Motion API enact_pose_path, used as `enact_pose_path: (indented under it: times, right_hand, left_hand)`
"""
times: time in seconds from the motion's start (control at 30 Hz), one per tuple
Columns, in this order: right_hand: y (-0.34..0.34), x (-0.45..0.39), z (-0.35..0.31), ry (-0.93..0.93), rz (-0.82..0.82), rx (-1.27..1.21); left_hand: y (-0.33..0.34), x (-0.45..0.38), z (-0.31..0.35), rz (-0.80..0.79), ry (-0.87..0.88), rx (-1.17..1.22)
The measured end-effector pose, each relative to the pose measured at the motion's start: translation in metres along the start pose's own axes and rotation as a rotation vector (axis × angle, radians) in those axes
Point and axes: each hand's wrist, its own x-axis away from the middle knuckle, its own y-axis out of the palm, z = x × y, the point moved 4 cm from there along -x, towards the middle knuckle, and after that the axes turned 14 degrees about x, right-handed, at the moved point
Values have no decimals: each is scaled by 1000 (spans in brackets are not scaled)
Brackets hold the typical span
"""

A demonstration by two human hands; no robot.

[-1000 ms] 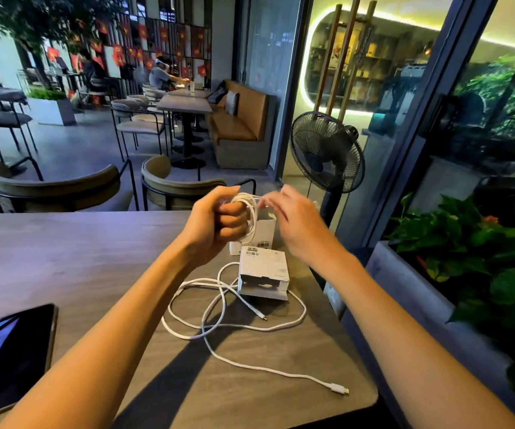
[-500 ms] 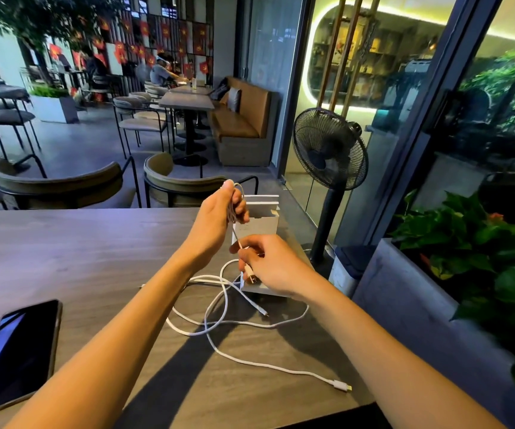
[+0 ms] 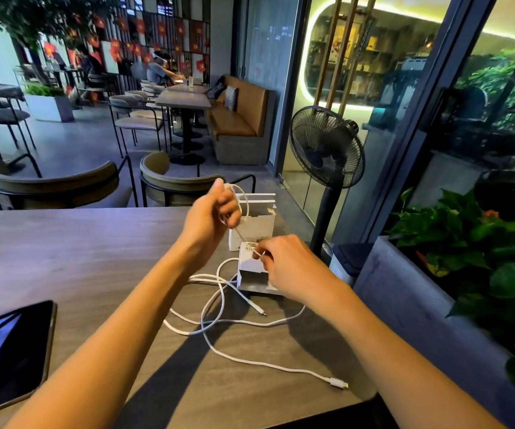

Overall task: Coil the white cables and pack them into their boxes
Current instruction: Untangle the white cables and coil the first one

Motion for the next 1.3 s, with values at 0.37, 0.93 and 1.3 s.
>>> enact_pose_path:
  times: [0.37,0.93,1.3]
  right_hand:
    - [-30,-21,57,313,506,-339]
    - [-15,-8,-6,257,252,-1057]
    - [-29,-3,4,218,584,-874]
  left_hand:
    - [0,13,10,-54,-299,82]
    - [13,15,-15,302,-171,-132]
    - [34,22,-13,136,272,-618]
